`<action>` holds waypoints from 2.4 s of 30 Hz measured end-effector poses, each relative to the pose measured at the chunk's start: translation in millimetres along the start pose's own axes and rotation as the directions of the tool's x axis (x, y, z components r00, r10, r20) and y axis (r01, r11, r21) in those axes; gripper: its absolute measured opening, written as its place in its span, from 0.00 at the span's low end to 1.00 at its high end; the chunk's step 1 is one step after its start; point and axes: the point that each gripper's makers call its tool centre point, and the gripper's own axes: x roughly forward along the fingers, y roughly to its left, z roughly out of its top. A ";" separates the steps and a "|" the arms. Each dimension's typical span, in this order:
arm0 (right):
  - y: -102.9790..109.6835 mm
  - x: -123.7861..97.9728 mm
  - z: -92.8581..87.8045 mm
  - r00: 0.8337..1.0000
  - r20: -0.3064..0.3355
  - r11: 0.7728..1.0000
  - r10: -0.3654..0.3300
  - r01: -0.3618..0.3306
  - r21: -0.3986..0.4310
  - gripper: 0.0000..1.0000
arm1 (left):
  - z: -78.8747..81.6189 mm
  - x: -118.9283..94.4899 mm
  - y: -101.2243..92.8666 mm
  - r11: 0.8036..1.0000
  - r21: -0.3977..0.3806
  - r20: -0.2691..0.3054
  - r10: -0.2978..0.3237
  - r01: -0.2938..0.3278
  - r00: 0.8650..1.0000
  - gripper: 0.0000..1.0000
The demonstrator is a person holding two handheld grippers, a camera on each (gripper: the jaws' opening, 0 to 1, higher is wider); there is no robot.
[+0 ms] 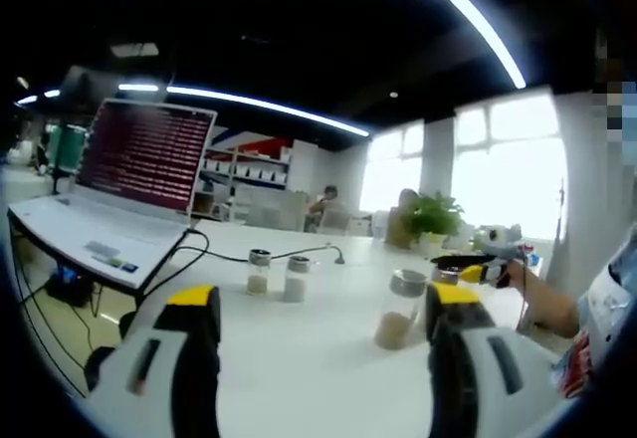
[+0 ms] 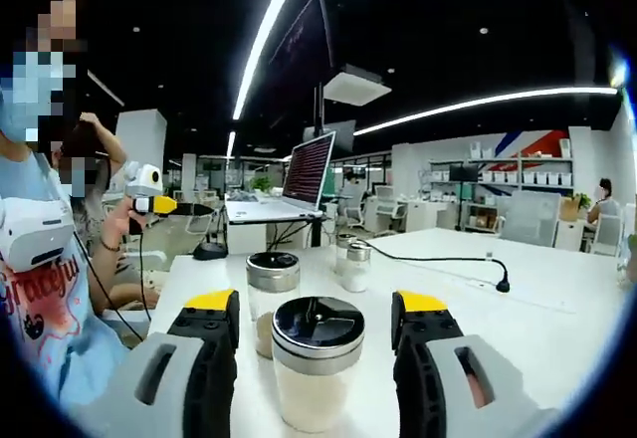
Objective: Rotate the seasoning bottle until the label or dispensing opening points toward the visible target arrow and the bottle remains upright within the marked orientation range
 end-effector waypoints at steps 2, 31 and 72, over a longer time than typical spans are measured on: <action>2.8 1.9 1.3 0.999 0.023 0.999 0.047 -0.048 0.020 0.60 | -0.3 0.9 -0.1 1.000 0.001 -0.002 0.001 -0.001 1.000 0.90; 6.1 15.1 -10.6 0.971 0.058 0.972 0.230 -0.232 0.034 0.43 | 4.2 2.1 -1.3 0.999 0.038 0.001 -0.009 0.009 1.000 0.90; -1.3 16.6 -13.9 0.997 -0.005 0.997 0.081 -0.081 0.013 0.42 | 3.1 5.3 1.9 1.000 0.017 0.002 -0.009 0.009 1.000 0.90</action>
